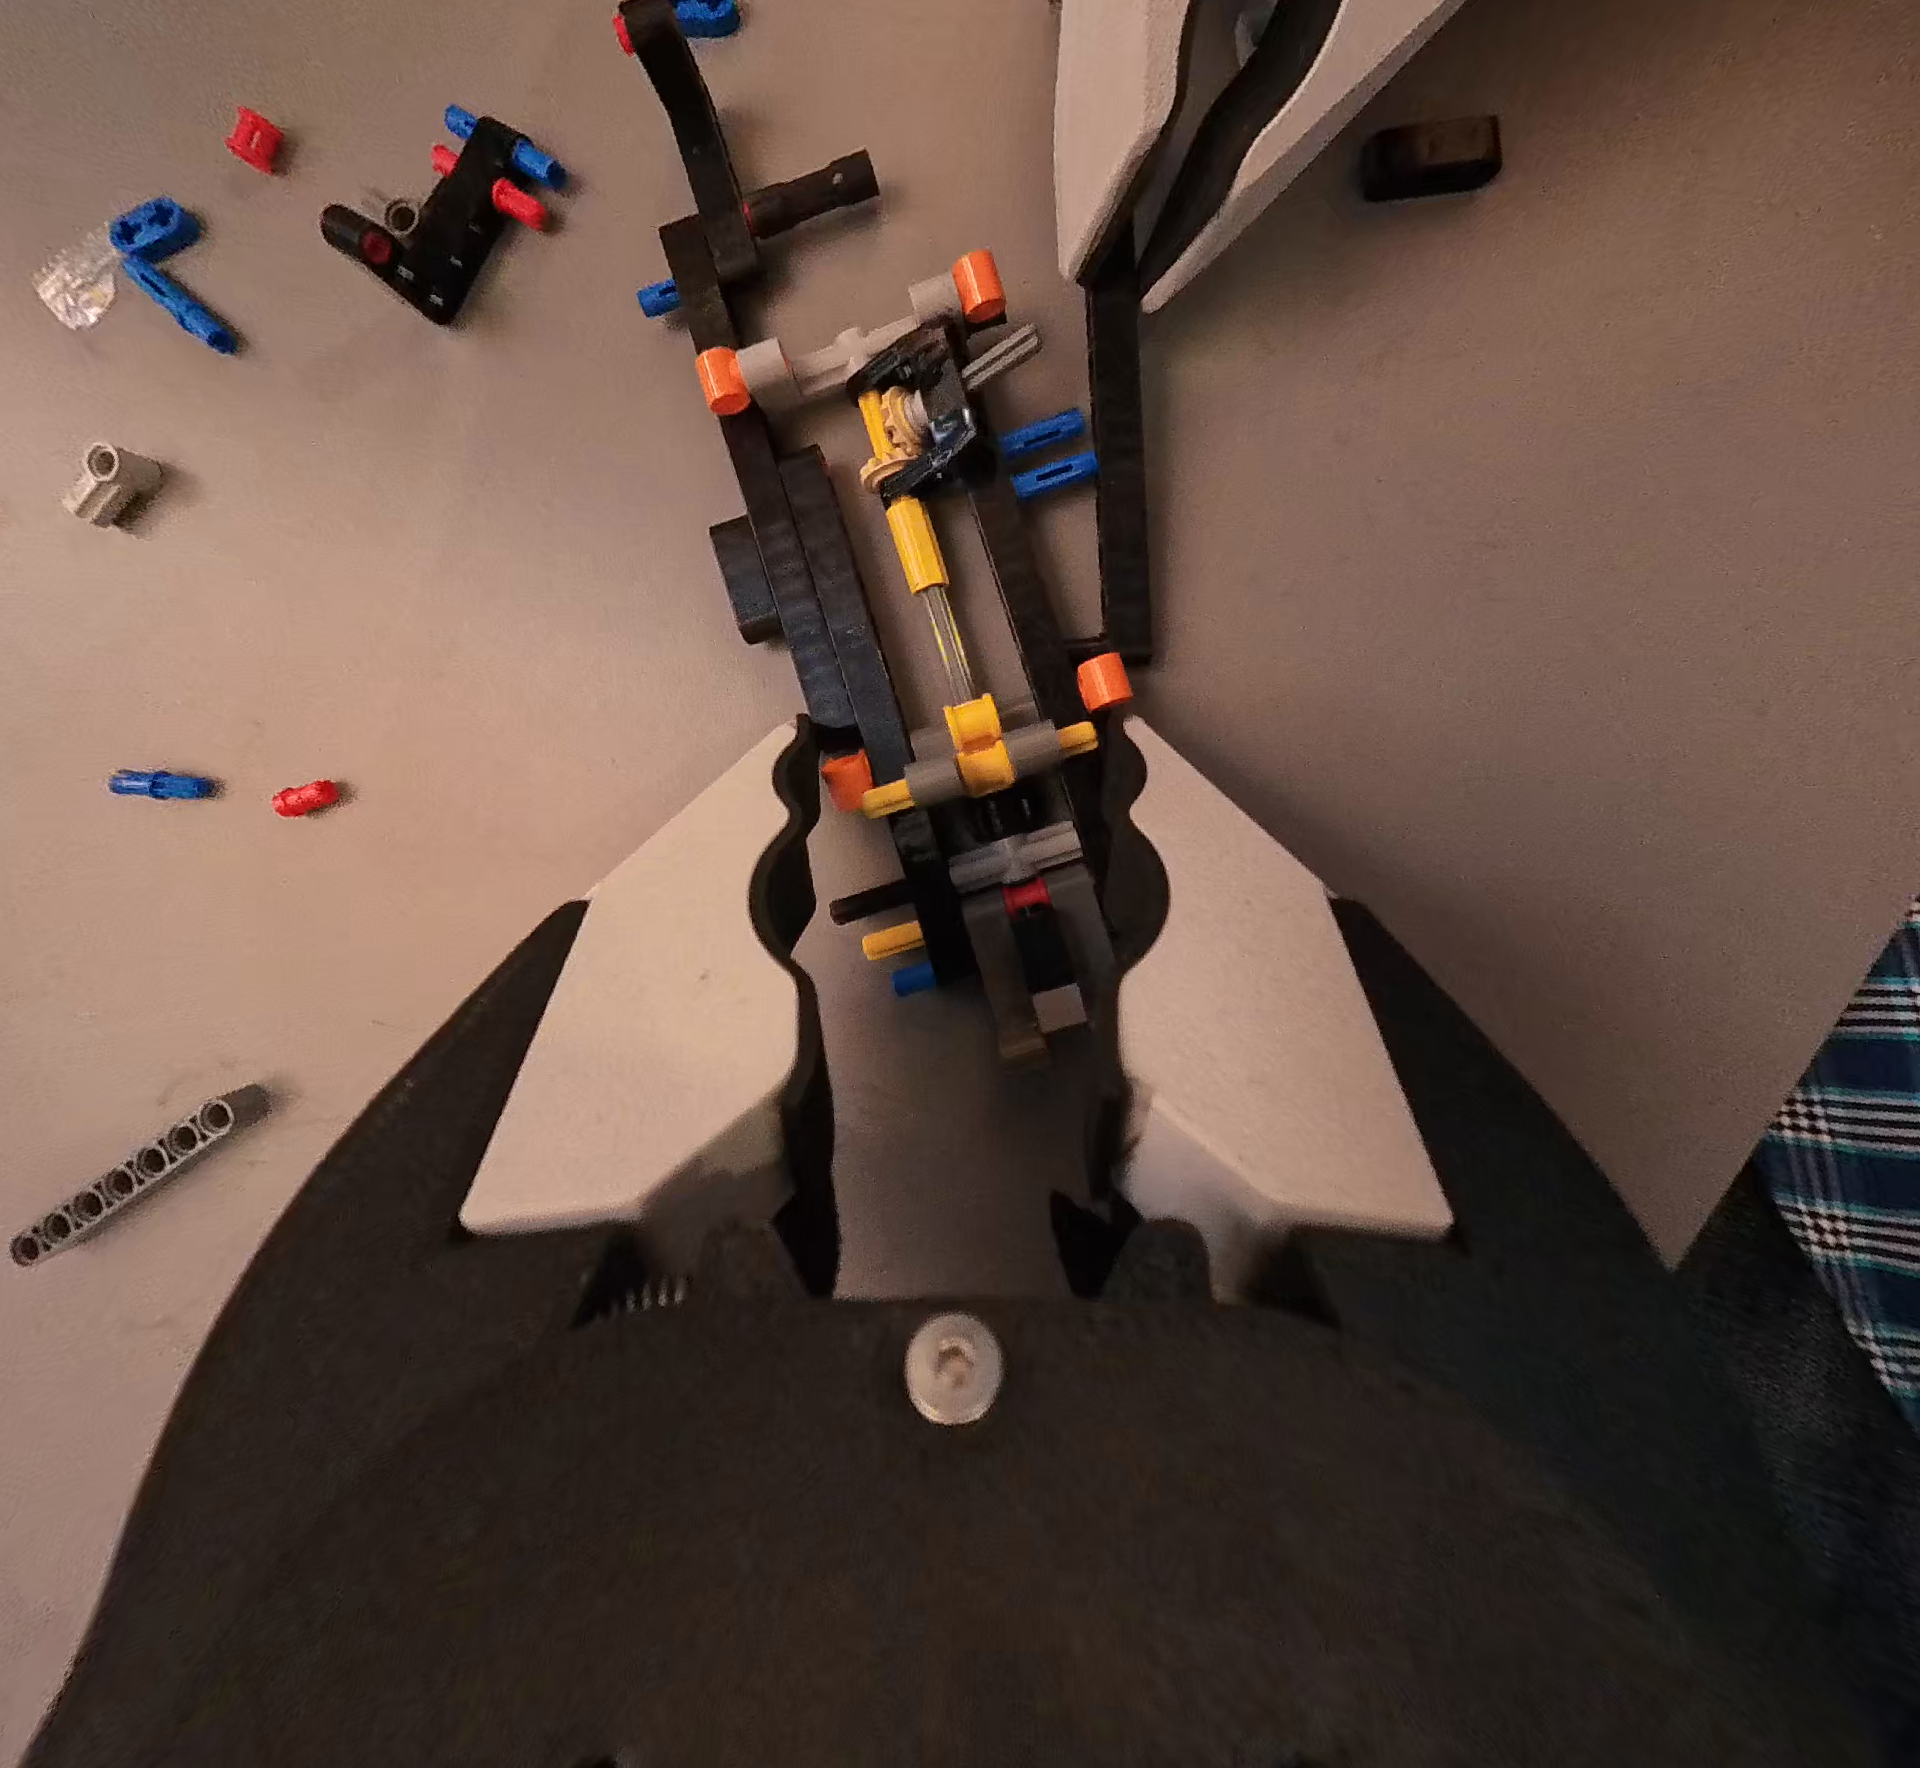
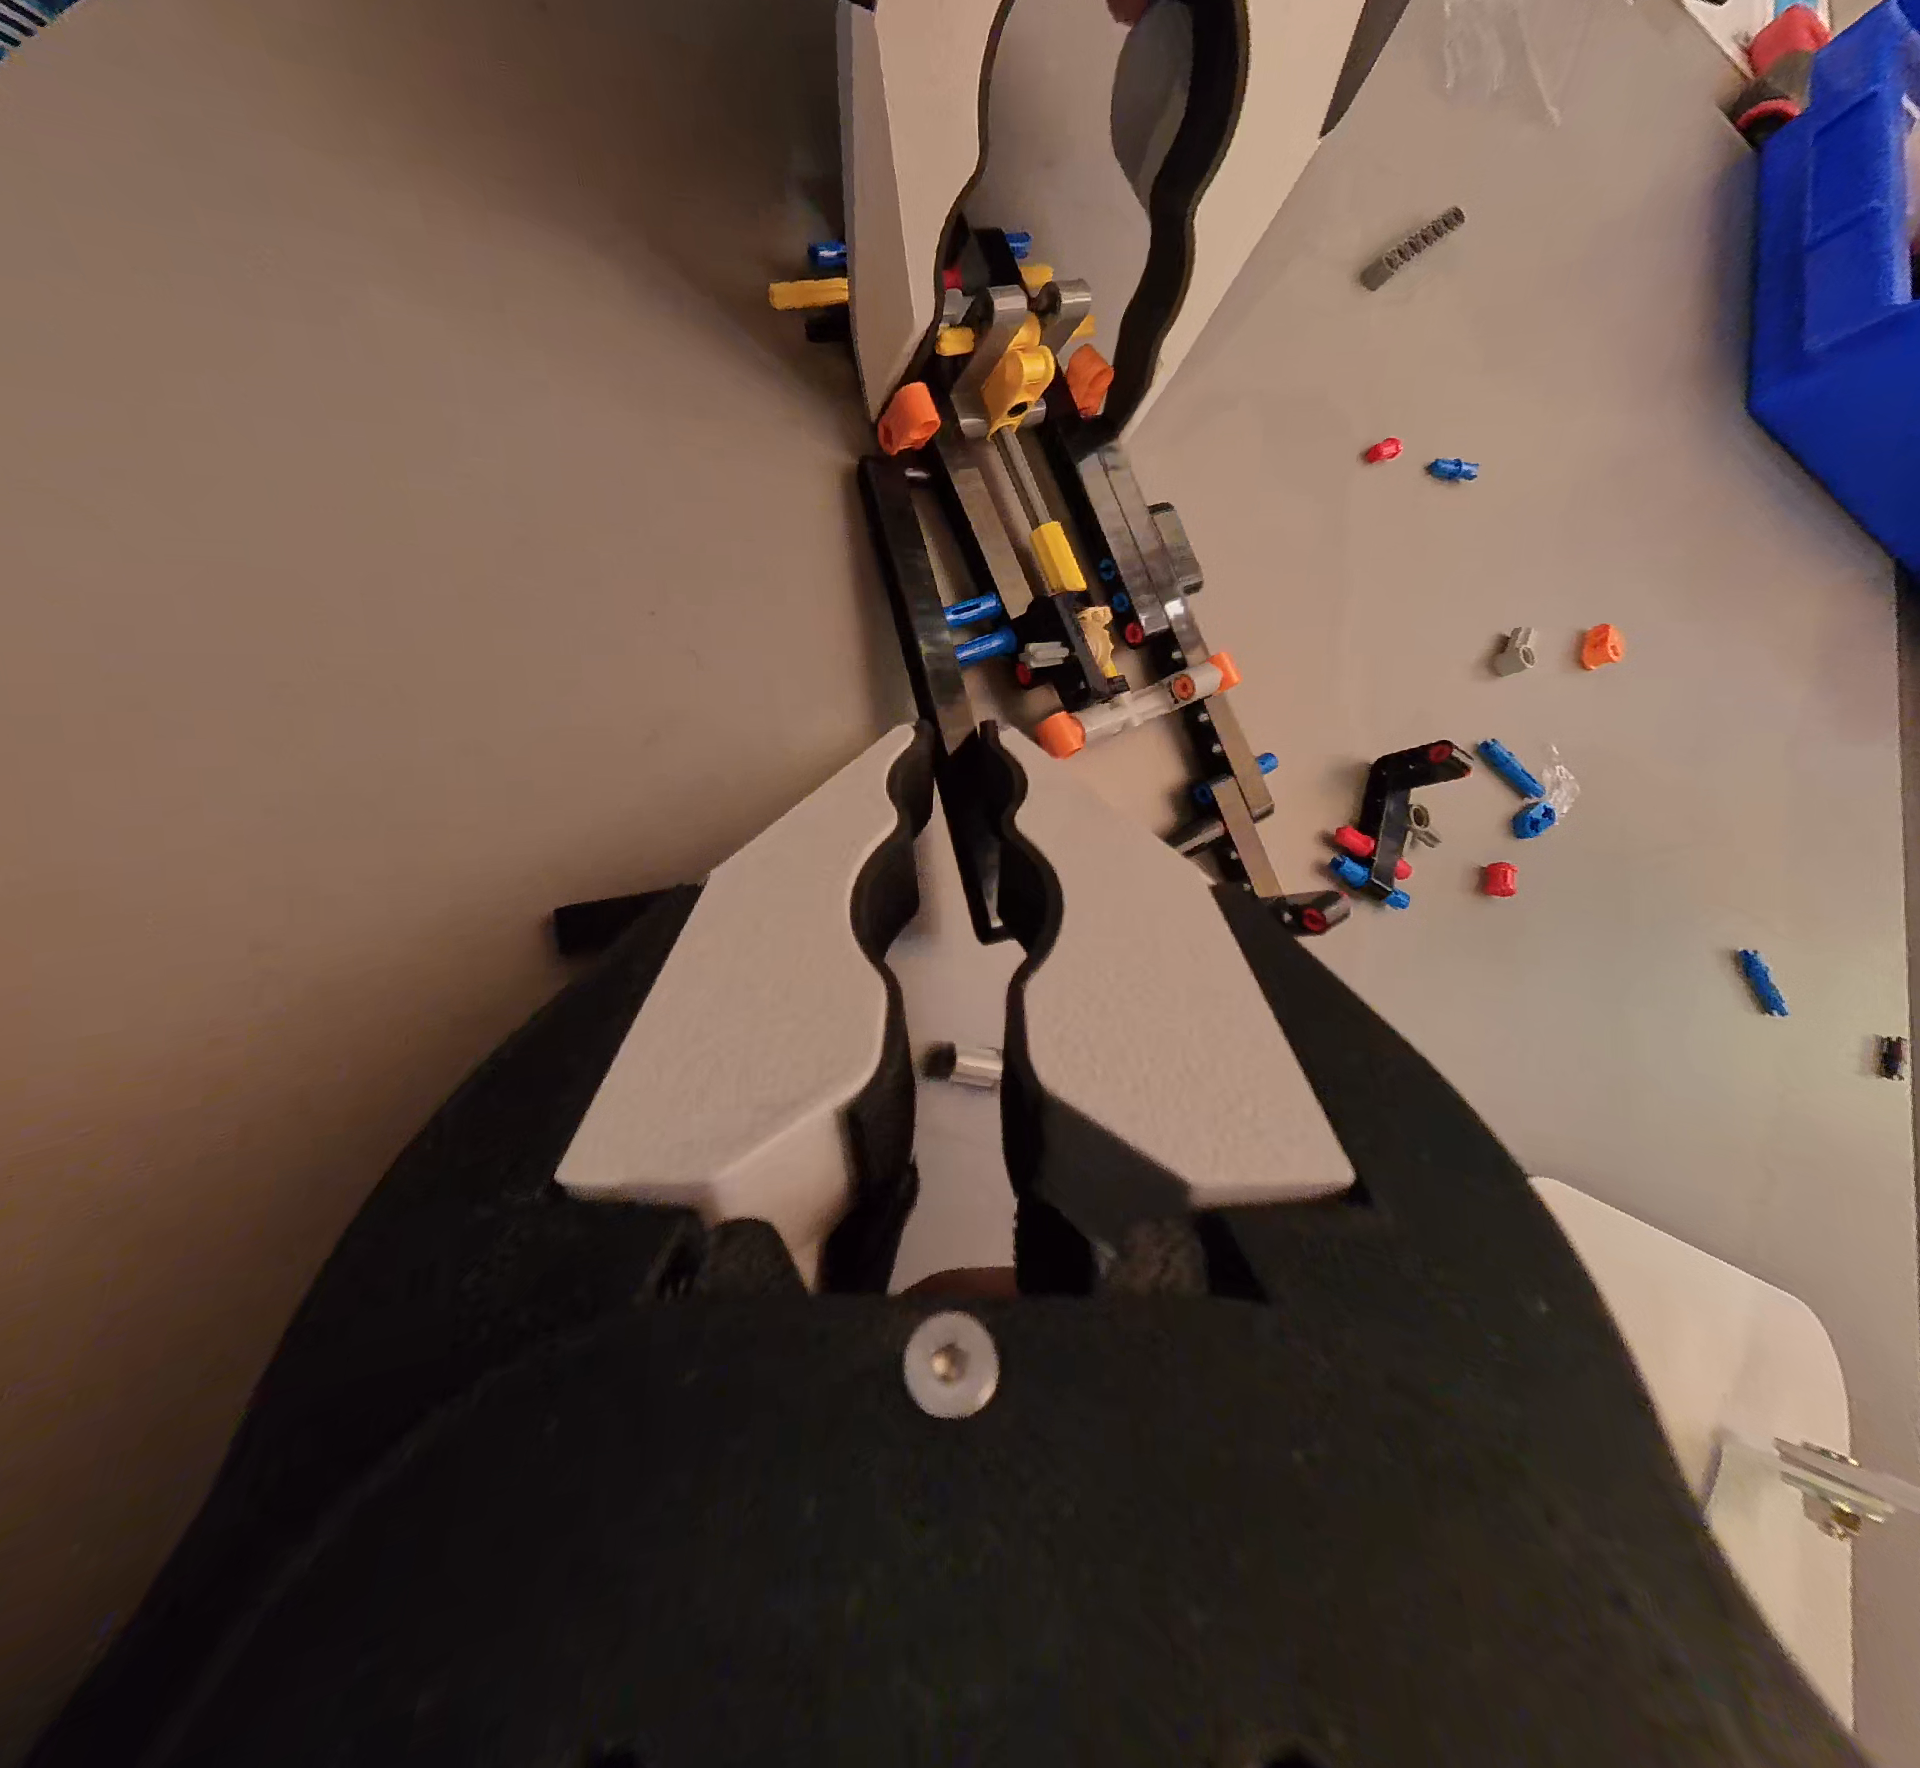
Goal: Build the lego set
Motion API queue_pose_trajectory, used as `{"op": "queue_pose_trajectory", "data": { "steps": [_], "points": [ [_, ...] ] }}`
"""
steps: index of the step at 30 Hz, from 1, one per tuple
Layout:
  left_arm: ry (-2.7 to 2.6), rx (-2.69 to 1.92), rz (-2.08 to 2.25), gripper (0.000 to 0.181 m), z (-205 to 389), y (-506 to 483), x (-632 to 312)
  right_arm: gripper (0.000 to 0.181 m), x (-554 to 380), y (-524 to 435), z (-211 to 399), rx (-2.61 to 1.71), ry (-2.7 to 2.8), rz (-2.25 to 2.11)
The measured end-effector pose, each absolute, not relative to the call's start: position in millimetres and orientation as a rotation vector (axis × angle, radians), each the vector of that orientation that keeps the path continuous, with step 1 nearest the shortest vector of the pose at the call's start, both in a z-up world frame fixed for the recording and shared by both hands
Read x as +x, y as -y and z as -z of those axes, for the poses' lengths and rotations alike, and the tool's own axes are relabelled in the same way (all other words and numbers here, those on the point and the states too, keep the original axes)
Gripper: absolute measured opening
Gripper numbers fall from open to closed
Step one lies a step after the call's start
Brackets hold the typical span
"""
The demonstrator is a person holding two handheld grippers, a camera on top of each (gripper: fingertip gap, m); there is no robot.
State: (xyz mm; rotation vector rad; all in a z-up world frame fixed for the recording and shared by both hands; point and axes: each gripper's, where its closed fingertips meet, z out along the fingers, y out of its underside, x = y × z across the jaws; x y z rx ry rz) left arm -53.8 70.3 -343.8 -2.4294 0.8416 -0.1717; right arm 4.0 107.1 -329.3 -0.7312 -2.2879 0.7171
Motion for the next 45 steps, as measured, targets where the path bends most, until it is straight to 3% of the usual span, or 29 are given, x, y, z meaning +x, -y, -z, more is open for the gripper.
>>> {"op": "queue_pose_trajectory", "data": {
  "steps": [14, 26, 38, 45],
  "points": [
    [-0.921, -2.409, 0.091, 0.052, 342, -71, -49, 0.015, 9, -107, 338, -0.797, 2.333, -0.695],
    [-0.864, -2.401, 0.165, 0.051, 343, -73, -45, 0.008, 10, -107, 339, -0.789, 2.330, -0.690],
    [-0.839, -2.389, 0.227, 0.051, 343, -74, -44, 0.027, 13, -123, 320, -0.828, 2.248, -0.762],
    [-0.866, -2.387, 0.212, 0.051, 344, -74, -40, 0.025, 12, -126, 336, -0.868, 2.286, -0.697]
  ]
}}
